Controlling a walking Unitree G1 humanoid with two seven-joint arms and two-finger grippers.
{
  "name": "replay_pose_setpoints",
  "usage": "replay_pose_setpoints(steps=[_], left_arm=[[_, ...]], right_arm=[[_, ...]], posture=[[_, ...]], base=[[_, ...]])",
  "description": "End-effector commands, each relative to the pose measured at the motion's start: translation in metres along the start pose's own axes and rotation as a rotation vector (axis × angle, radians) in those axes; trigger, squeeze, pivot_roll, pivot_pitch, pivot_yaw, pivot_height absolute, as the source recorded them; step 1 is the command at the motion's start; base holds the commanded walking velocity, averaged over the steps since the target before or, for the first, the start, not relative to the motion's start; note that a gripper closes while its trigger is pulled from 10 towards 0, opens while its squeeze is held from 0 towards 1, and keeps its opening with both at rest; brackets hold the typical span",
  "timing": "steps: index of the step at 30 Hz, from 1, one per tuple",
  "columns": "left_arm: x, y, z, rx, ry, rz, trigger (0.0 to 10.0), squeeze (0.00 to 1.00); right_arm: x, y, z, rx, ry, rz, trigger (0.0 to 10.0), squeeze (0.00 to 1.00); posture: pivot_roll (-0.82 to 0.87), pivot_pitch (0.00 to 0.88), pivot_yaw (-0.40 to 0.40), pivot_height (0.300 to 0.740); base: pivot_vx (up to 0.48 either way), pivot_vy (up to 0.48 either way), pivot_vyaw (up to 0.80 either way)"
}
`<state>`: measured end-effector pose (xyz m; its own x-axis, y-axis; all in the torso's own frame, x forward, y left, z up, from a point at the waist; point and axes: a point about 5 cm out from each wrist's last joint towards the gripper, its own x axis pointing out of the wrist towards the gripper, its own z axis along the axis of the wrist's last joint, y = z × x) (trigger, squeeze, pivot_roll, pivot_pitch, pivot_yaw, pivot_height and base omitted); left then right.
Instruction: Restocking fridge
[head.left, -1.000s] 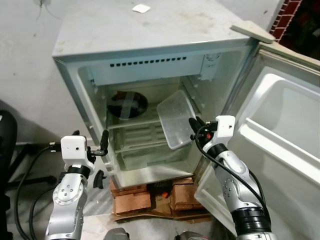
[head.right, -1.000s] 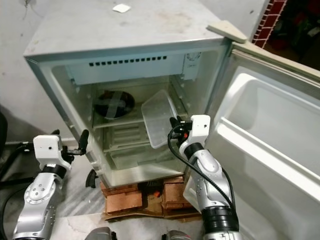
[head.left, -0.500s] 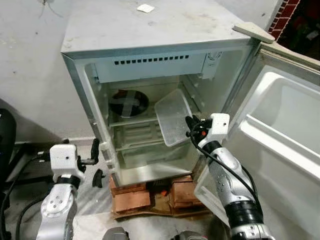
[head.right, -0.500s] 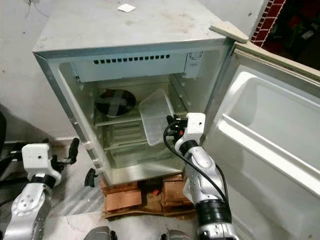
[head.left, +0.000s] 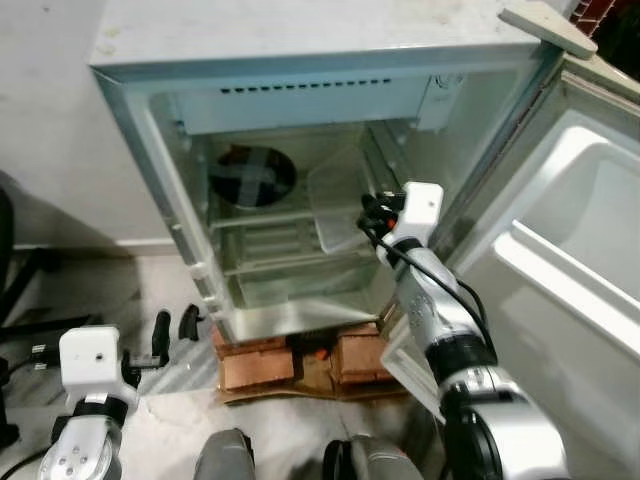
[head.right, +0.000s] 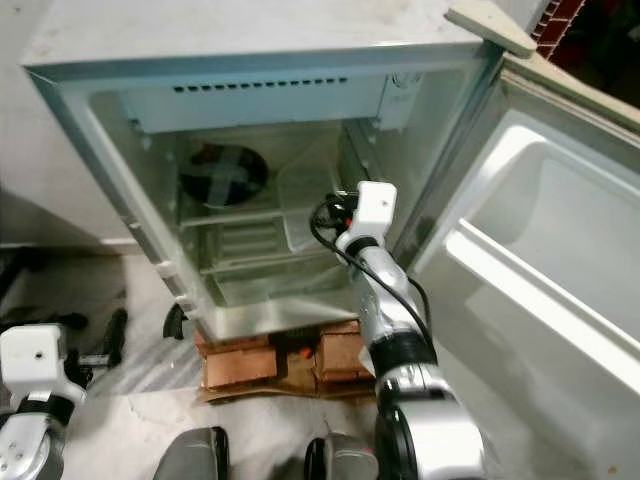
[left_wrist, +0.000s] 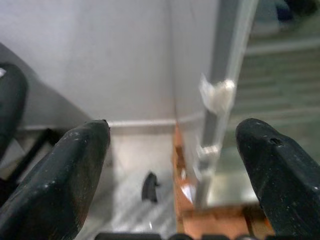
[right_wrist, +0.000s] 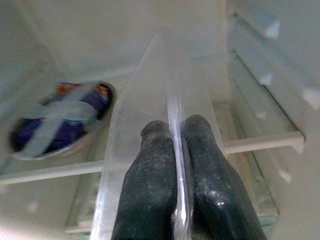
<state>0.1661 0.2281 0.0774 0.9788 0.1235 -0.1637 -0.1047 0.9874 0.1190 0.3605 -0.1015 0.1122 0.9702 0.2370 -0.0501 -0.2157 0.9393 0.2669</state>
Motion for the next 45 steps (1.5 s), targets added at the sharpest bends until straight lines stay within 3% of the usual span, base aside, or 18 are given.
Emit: replay_pose_setpoints(steps=[1,6,10,17,24,25,26,27,28,31,36,45], left_arm=[[-0.007,0.002,0.002,0.001,0.011,0.004,10.0,0.0],[-0.023,0.005,0.003,0.01,0.044,0.013,10.0,0.0],[-0.028,0.005,0.005,0.014,0.055,0.012,10.0,0.0],[-0.037,0.006,0.01,0.023,0.07,0.016,10.0,0.0],[-0.04,0.005,0.012,0.024,0.077,0.027,10.0,0.0],[-0.04,0.004,0.012,0.022,0.077,0.028,10.0,0.0],[-0.04,0.004,0.012,0.021,0.077,0.029,10.0,0.0],[-0.04,0.004,0.012,0.021,0.078,0.03,10.0,0.0],[-0.04,0.004,0.013,0.021,0.077,0.03,10.0,0.0],[-0.04,0.004,0.013,0.021,0.075,0.031,10.0,0.0],[-0.039,0.004,0.013,0.028,0.073,0.044,10.0,0.0],[-0.03,0.002,0.013,0.023,0.064,0.048,10.0,0.0]], right_arm=[[0.003,-0.005,0.004,0.002,-0.018,-0.057,10.0,0.0],[0.016,-0.004,0.015,0.091,-0.023,-0.136,10.0,0.0],[0.023,0.004,0.019,0.094,-0.019,-0.128,10.0,0.0],[0.038,0.021,0.037,0.25,0.018,-0.092,10.0,0.0],[0.047,0.039,0.056,0.334,-0.011,-0.033,10.0,0.0],[0.049,0.044,0.061,0.341,-0.021,-0.02,10.0,0.35],[0.049,0.045,0.062,0.339,-0.023,-0.017,10.0,0.35],[0.049,0.047,0.063,0.343,-0.027,-0.01,10.0,0.49],[0.05,0.05,0.066,0.342,-0.033,0.005,10.0,1.0],[0.052,0.057,0.072,0.343,-0.048,0.034,10.0,1.0],[0.054,0.064,0.088,0.179,-0.114,0.072,10.0,1.0],[0.054,0.062,0.107,-0.019,-0.204,0.102,10.0,1.0]], posture=[[0.21,0.265,-0.072,0.74],[0.25,0.31,-0.079,0.74],[0.26,0.324,-0.083,0.74],[0.31,0.352,-0.096,0.74],[0.32,0.351,-0.106,0.74],[0.32,0.35,-0.108,0.74],[0.32,0.35,-0.108,0.74],[0.32,0.349,-0.108,0.74],[0.32,0.349,-0.108,0.74],[0.32,0.346,-0.109,0.74],[0.33,0.339,-0.114,0.74],[0.3,0.32,-0.117,0.74]], base=[[0.0,0.0,0.0],[0.0,0.0,0.0],[0.0,0.0,0.0],[0.0,0.0,0.0],[0.0,0.0,0.0],[0.0,0.0,0.0],[0.0,0.0,0.0],[0.0,0.0,0.0],[0.0,0.0,0.0],[0.0,0.0,0.0],[0.0,0.0,0.0],[0.0,0.0,0.0]])
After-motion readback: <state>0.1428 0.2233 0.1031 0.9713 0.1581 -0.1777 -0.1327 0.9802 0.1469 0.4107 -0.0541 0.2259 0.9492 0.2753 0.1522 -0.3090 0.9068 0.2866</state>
